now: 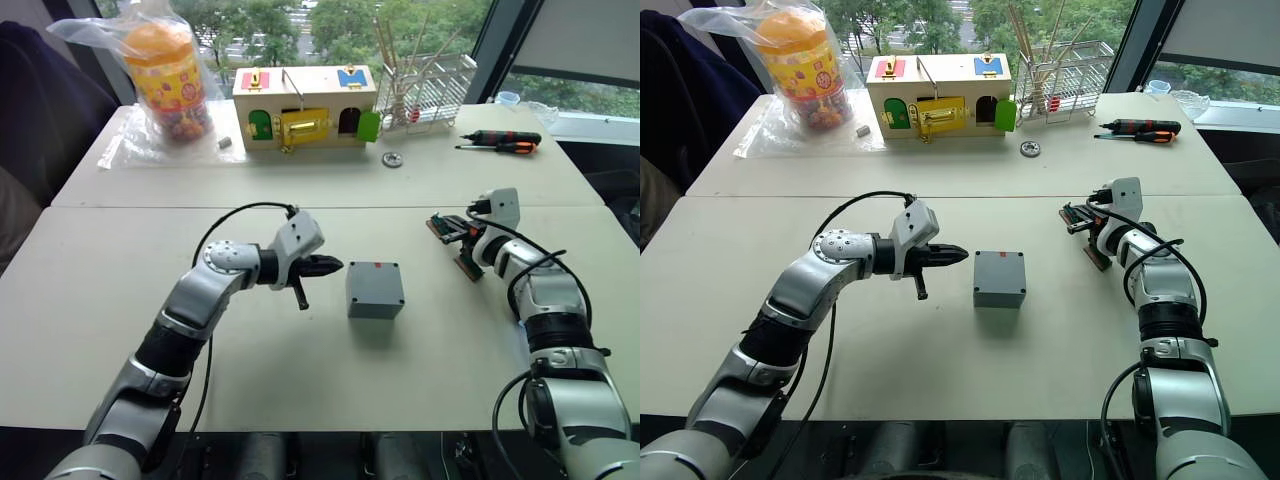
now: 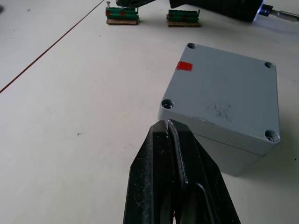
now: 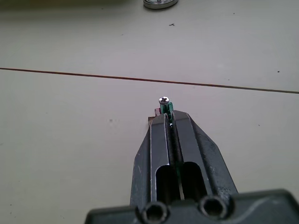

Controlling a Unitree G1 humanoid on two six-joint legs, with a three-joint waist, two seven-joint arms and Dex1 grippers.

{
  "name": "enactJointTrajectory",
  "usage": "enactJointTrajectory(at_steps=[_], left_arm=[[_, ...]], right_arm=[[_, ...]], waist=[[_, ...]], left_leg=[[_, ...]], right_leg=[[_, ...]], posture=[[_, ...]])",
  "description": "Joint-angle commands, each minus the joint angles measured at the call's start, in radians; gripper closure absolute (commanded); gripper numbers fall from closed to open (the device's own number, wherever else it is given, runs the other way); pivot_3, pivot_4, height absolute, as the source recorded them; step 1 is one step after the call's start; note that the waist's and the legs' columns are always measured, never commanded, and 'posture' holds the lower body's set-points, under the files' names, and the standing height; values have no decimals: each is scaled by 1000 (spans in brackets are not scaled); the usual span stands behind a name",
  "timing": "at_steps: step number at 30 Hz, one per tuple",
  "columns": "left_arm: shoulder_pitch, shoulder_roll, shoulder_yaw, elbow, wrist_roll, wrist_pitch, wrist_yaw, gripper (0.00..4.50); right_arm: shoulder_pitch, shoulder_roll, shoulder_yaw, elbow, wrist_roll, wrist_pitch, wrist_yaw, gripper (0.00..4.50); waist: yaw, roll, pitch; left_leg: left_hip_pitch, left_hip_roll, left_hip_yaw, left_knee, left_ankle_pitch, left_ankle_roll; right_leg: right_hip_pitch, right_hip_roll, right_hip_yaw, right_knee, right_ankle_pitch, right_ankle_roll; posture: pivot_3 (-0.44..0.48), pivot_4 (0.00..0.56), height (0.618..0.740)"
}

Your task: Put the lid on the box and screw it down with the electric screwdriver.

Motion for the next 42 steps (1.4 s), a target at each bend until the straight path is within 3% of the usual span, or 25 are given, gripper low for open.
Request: enactJointTrajectory(at_steps=[1,12,18,23,42], left_arm=[[-6,4,5,-21,-1,-19,0,4500],[-6,11,13,-19,-9,-19,-4,4500],[15,64,62,-104,-104,43,-72,4500],[42,117,61,-141,-139,61,-116,4500],[44,98,48,-143,-175,74,-108,4500]], right_arm=[[2,0,-31,-69,26,5,1,4459],[47,-14,-72,-285,70,99,-26,4459],[196,-88,-68,-717,270,308,132,4459],[307,-120,-38,-935,386,459,164,4459],[371,-112,0,-938,365,458,126,4459]], waist=[[0,0,0],[1,0,0],[2,0,0],[3,0,0],[4,0,0]], left_leg=[[0,0,0,0,0,0],[0,0,0,0,0,0],[0,1,-1,-1,0,0],[2,1,-1,0,0,0],[2,0,-1,0,0,0]], right_leg=[[0,0,0,0,0,0],[0,0,0,0,0,0],[0,0,0,0,0,0],[1,0,1,-1,0,0],[1,0,1,-1,0,0]], posture=[[0,150,708],[0,150,708],[0,150,708],[0,150,708],[0,150,708]])
